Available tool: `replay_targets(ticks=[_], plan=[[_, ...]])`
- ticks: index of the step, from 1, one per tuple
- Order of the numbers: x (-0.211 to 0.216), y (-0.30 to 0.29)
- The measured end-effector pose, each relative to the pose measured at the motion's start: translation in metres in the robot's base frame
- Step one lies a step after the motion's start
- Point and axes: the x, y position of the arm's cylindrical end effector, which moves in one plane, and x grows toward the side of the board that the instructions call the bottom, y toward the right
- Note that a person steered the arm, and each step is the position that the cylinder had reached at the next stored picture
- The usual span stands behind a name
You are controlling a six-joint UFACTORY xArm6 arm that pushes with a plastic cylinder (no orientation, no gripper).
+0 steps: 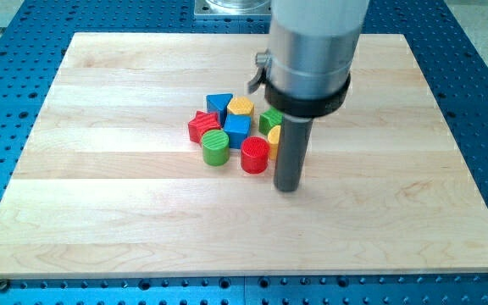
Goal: Move the blue cube to the center right of the board
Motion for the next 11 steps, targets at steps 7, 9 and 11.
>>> replay_targets(ticks=[7, 9, 11], plan=[[-0.11, -0.01], [-0.076, 0.012], [-0.087, 0.082]])
